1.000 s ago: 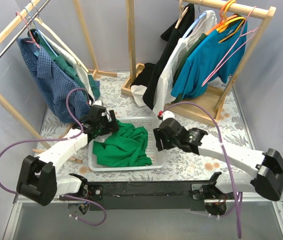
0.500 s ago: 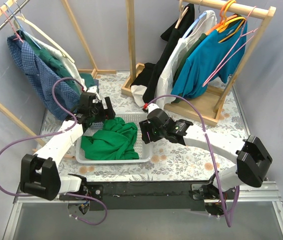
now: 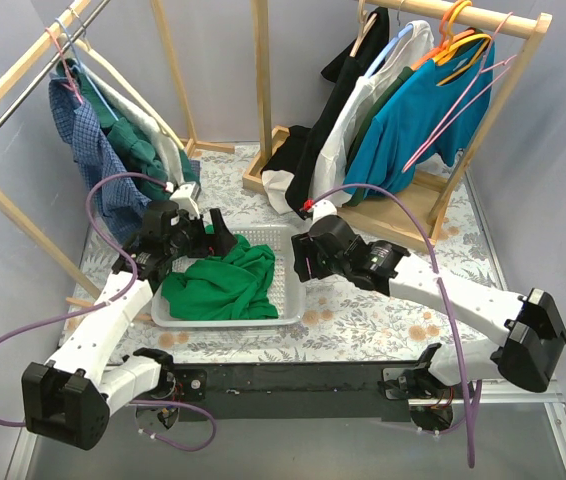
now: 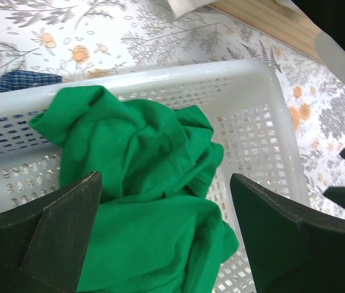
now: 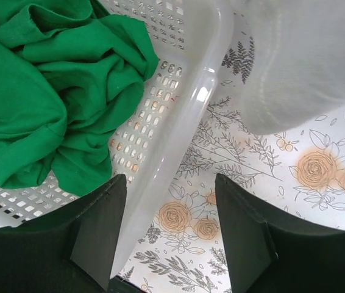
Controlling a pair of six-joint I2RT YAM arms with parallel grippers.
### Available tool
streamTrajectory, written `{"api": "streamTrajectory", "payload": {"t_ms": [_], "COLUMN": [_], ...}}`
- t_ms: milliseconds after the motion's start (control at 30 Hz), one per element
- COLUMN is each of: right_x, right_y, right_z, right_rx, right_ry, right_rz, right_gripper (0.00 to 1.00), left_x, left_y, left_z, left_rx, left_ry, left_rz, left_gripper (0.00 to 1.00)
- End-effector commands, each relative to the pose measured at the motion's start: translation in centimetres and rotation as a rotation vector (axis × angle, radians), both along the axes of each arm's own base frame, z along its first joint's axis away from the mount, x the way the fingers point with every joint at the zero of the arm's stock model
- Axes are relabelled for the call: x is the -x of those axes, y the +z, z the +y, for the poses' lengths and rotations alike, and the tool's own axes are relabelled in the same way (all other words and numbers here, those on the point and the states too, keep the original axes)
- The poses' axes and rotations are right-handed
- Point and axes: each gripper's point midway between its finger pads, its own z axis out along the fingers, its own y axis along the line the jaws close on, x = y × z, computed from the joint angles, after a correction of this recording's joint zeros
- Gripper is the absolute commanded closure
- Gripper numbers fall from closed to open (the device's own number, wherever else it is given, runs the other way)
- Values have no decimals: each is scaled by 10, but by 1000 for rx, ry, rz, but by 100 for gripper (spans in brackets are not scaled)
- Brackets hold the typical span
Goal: Remove the t-shirt from the hanger
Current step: Move the bin to the center of the board, then pick up the hanger from the clothesline.
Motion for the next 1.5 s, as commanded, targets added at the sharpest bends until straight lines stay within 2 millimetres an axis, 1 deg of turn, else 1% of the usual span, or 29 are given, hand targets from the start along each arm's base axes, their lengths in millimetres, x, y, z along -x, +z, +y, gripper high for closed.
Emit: {"api": "streamTrajectory", "payload": {"t_ms": [0, 167, 233, 267, 333, 367, 433, 467, 500, 533, 567, 633, 700, 733, 767, 800, 833, 867, 900, 933, 967, 1000, 1033, 1067, 1100, 1233, 1367, 1433, 1467], "right_x": [0, 4, 5, 5, 5, 7, 7, 8, 9, 9, 10, 10, 10, 11, 12, 12, 10, 12, 12, 10, 10, 9, 8, 5, 5, 3, 10, 9, 16], "right_y": [10, 2, 2, -2, 0, -5, -6, -9, -13, -16, -19, -30, -38, -44, -48, -54, -55, -57, -62, -60, -58, -60, -59, -52, -55, -51, -50, -47, -50], "right_z": [-12, -22, -26, -33, -41, -47, -54, -59, -66, -70, -72, -78, -78, -79, -77, -74, -70, -64, -60, -54, -47, -42, -38, -27, -22, 0, 23, 35, 43], "right_rx": [-1, 12, 3, 20, 13, 27, 22, 28, 32, 30, 25, 21, 17, 25, 30, 42, 34, 27, 35, 19, 2, 3, -6, -38, -36, -67, -91, -99, -97], "right_ry": [-44, -65, -90, -111, -143, -155, -176, -188, -202, -212, -213, -223, -212, -208, -193, -184, -174, -151, -136, -126, -104, -96, -86, -64, -53, -7, 65, 84, 120], "right_rz": [-28, -16, -16, -17, -23, -18, -14, -6, 0, 8, 19, 37, 60, 73, 85, 99, 101, 118, 133, 133, 144, 154, 159, 161, 177, 203, 231, 229, 254], "right_gripper": [33, 33, 33, 33, 33, 33, 33, 33, 33, 33, 33, 33, 33, 33, 33, 33, 33, 34, 34, 34, 34, 34, 34, 35, 35, 36, 36, 36, 36], "left_x": [12, 22, 28, 31, 38, 43, 48, 55, 58, 60, 64, 68, 60, 60, 53, 50, 49, 46, 40, 37, 32, 28, 27, 26, 26, 27, 27, 28, 28], "left_y": [14, 30, 37, 40, 47, 49, 55, 57, 61, 63, 63, 72, 70, 82, 78, 82, 93, 97, 94, 95, 103, 99, 100, 103, 103, 109, 110, 109, 111], "left_z": [-13, -28, -35, -41, -47, -53, -60, -69, -74, -79, -88, -102, -110, -119, -121, -125, -133, -136, -139, -143, -144, -146, -148, -150, -152, -157, -158, -158, -157], "left_rx": [46, 87, 105, 112, 128, 133, 142, 147, 150, 151, 150, 160, 146, 152, 127, 122, 123, 118, 101, 98, 105, 93, 94, 102, 105, 121, 113, 109, 111], "left_ry": [-90, -164, -200, -223, -251, -276, -301, -332, -346, -352, -369, -389, -359, -365, -337, -329, -325, -319, -294, -280, -264, -251, -241, -241, -244, -254, -264, -269, -270], "left_rz": [-32, -55, -73, -79, -90, -94, -105, -102, -110, -110, -101, -104, -85, -104, -99, -110, -135, -143, -139, -138, -151, -149, -149, -149, -153, -170, -182, -185, -189], "left_gripper": [14, 15, 15, 16, 16, 16, 16, 16, 16, 16, 16, 16, 17, 18, 18, 18, 18, 18, 18, 18, 18, 18, 18, 18, 18, 17, 17, 17, 17]}}
